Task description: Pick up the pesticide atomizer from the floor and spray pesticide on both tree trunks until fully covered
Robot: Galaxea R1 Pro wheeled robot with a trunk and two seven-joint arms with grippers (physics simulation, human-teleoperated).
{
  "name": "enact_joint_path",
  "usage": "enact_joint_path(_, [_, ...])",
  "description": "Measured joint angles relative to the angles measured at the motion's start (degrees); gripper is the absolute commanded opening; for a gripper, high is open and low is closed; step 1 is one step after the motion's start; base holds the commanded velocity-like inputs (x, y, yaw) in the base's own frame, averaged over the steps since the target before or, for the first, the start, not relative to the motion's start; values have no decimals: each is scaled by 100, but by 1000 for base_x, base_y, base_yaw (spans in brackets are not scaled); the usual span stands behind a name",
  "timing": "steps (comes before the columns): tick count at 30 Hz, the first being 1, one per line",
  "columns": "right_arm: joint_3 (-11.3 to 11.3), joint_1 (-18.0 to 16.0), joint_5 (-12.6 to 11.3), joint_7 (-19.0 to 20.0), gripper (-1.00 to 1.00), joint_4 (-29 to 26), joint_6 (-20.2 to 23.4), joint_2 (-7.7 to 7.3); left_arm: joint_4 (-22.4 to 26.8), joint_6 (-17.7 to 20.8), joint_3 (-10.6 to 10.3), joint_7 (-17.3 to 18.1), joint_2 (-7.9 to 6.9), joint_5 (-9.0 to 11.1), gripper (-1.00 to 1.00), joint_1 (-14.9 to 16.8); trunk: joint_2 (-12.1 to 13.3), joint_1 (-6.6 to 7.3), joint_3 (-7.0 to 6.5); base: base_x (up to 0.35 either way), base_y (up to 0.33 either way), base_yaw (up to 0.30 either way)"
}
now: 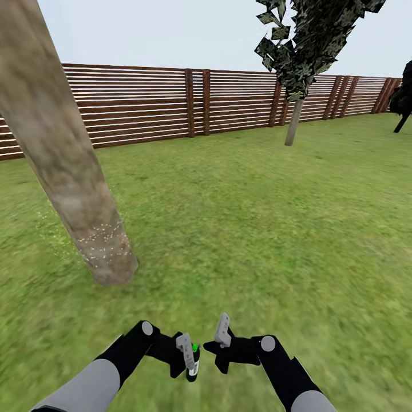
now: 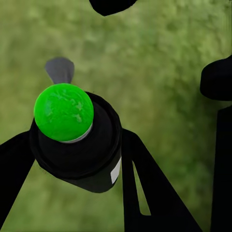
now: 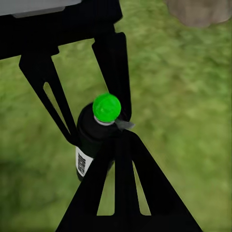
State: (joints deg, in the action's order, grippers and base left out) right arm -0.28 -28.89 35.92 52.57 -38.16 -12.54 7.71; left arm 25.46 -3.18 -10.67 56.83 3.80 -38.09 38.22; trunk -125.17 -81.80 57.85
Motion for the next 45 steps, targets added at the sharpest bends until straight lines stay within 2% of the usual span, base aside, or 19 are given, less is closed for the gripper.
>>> enact_joint_path(7, [0,2,0,0,-100,0,0,0,0,-1,0,0,83,5,-100,0,0,0,0,0,0,0])
enact_joint_path(23, [0,1,0,0,-100,0,0,0,4,-22,6,1,165,14,-100,0,0,0,0,0,0,0])
enact_joint_path(31, [-1,1,0,0,-100,0,0,0,-10,-17,-25,-2,131,-22,-100,-2,0,0,0,0,0,0])
enact_joint_path(34, [-1,0,0,0,-100,0,0,0,-15,-16,-23,-1,-41,-43,-100,-15,0,0,0,0,0,0])
enact_joint_path(36, [0,2,0,0,-100,0,0,0,-15,-10,-22,-4,-243,-51,-100,-17,0,0,0,0,0,0])
enact_joint_path(40, [-7,2,5,-1,-100,7,-1,-8,-17,-7,-9,1,-746,-66,-100,-24,0,0,0,0,0,0])
enact_joint_path(41, [-8,1,7,-1,100,8,-1,-9,-17,-6,-8,-2,-892,-70,-100,-31,0,0,0,0,0,0])
enact_joint_path(43, [-16,2,10,-1,100,16,-2,-27,-24,-11,-3,-3,-1185,-54,-100,-40,0,0,0,0,0,0])
enact_joint_path(45, [-41,4,26,-30,100,45,2,-62,-41,0,24,-18,-1412,-20,-100,-46,0,0,0,0,0,0])
